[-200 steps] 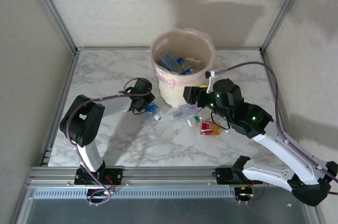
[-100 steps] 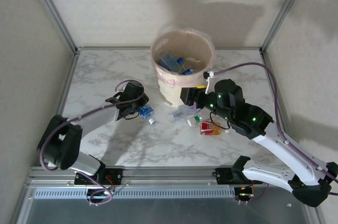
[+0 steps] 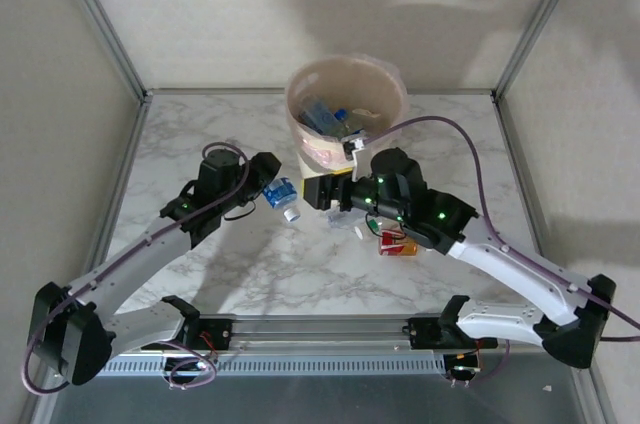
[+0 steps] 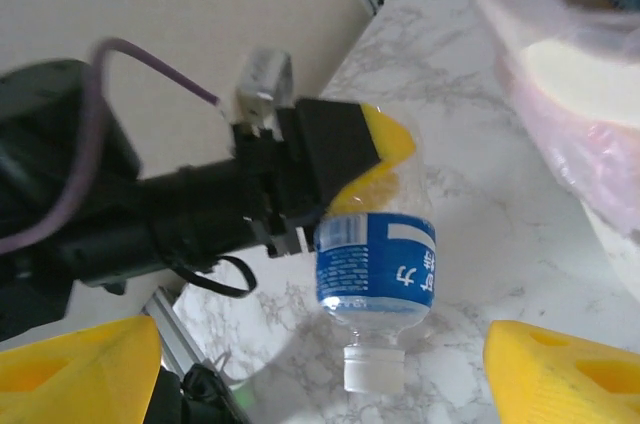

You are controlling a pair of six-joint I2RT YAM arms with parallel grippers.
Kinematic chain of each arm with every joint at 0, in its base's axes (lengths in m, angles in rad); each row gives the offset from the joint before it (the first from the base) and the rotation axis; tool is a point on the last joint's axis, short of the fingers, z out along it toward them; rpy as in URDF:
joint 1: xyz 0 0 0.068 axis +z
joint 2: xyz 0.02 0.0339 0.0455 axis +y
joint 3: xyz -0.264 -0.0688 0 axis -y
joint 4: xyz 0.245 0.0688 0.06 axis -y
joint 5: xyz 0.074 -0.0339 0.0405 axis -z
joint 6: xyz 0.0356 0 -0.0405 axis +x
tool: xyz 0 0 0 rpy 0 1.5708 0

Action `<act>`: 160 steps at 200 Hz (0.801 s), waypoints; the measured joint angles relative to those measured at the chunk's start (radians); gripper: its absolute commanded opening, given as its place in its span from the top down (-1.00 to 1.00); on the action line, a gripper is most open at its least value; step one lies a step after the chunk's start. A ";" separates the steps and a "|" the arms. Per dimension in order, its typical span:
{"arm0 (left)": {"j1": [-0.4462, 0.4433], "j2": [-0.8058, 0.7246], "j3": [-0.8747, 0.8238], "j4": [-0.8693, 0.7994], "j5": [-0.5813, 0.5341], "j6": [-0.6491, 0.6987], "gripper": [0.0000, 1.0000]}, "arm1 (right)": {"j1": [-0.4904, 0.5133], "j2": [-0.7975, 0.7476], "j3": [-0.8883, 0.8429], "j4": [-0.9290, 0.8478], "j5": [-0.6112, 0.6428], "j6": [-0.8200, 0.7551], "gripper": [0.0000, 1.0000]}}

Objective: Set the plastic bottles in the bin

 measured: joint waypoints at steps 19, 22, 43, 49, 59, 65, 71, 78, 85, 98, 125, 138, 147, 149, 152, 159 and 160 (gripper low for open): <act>0.000 -0.039 -0.007 0.038 0.027 -0.011 0.06 | 0.010 0.054 0.000 0.013 -0.011 0.013 -0.76; 0.000 -0.043 -0.008 0.042 0.032 -0.012 0.05 | 0.011 0.063 0.000 0.014 -0.013 0.016 -0.76; 0.000 -0.066 -0.010 0.077 0.061 -0.022 0.03 | 0.018 0.128 0.011 0.012 -0.017 0.032 -0.81; 0.000 -0.072 -0.011 0.086 0.068 -0.024 0.03 | 0.021 0.145 0.016 0.013 -0.018 0.034 -0.83; 0.000 -0.081 -0.013 0.097 0.078 -0.027 0.01 | 0.028 0.169 0.026 0.013 -0.021 0.036 -0.85; 0.000 -0.086 -0.014 0.105 0.084 -0.029 0.01 | 0.033 0.180 0.032 0.014 -0.024 0.036 -0.87; 0.000 -0.090 -0.014 0.109 0.090 -0.031 0.00 | 0.038 0.190 0.037 0.016 -0.032 0.036 -0.88; 0.000 -0.095 -0.014 0.113 0.095 -0.033 0.00 | 0.043 0.197 0.041 0.023 -0.044 0.037 -0.89; 0.000 -0.098 -0.014 0.118 0.098 -0.034 0.00 | 0.047 0.203 0.045 0.031 -0.053 0.037 -0.89; 0.000 -0.104 -0.014 0.126 0.105 -0.034 -0.01 | 0.050 0.214 0.056 0.036 -0.067 0.040 -0.85; -0.003 -0.107 -0.018 0.141 0.124 -0.034 -0.02 | 0.050 0.242 0.086 0.036 -0.069 0.045 -0.75; -0.008 -0.107 -0.020 0.141 0.132 -0.034 -0.03 | 0.050 0.254 0.099 0.036 -0.072 0.044 -0.69; -0.010 -0.107 -0.020 0.141 0.134 -0.034 -0.04 | 0.050 0.263 0.109 0.036 -0.072 0.045 -0.63; -0.010 -0.108 -0.020 0.142 0.135 -0.034 -0.04 | 0.050 0.266 0.111 0.037 -0.073 0.043 -0.62; -0.010 -0.108 -0.020 0.141 0.137 -0.034 -0.04 | 0.050 0.268 0.114 0.037 -0.073 0.047 -0.60; -0.010 -0.109 -0.020 0.142 0.139 -0.034 -0.04 | 0.050 0.274 0.119 0.037 -0.076 0.047 -0.56; -0.010 -0.109 -0.020 0.141 0.139 -0.034 -0.04 | 0.050 0.275 0.119 0.037 -0.077 0.047 -0.56</act>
